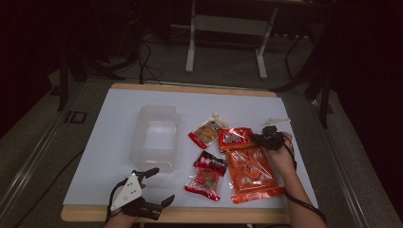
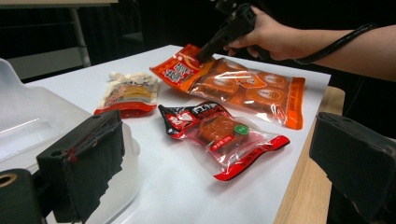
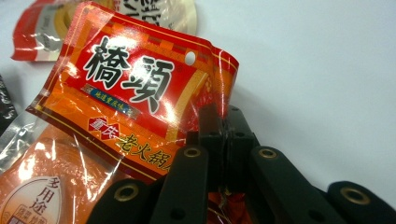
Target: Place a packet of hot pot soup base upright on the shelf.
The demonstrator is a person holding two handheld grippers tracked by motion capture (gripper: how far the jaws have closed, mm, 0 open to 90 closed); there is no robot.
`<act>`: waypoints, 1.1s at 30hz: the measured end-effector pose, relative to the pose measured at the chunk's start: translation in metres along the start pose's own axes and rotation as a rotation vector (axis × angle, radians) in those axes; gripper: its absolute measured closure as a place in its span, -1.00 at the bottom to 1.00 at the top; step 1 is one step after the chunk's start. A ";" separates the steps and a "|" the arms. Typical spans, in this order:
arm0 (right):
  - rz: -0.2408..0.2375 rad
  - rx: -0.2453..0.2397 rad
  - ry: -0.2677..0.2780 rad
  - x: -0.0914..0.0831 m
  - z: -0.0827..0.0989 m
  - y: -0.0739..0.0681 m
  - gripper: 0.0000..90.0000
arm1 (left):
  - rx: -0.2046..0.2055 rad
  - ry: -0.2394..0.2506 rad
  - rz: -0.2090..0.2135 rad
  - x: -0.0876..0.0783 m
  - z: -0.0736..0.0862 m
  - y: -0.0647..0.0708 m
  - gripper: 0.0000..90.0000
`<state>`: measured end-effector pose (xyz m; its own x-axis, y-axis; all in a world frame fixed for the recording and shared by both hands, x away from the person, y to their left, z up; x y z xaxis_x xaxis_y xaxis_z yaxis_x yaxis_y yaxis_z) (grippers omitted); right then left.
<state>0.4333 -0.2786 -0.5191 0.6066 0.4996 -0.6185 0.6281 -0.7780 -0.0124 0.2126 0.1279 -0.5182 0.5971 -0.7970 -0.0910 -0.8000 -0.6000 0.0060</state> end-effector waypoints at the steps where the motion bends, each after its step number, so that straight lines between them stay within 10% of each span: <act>1: -0.001 0.002 0.011 -0.003 -0.001 0.000 0.97 | -0.002 0.000 0.001 0.000 0.000 0.000 -0.92; 33: -0.003 -0.130 0.259 -0.106 -0.040 -0.043 0.97 | -0.030 -0.036 0.061 0.021 -0.010 0.020 -0.94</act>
<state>0.3613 -0.2827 -0.4219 0.6982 0.5956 -0.3972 0.6774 -0.7291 0.0976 0.2098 0.0979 -0.5098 0.5440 -0.8297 -0.1253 -0.8326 -0.5523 0.0421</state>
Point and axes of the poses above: each handheld gripper's, and its own axes: x roughly forward along the jaws, z roughly out of its underside, y roughly to its right, the point moved 3 cm from there along x, roughly forward along the jaws, and after that the axes turned 7 degrees about y, right-handed, at the moved point
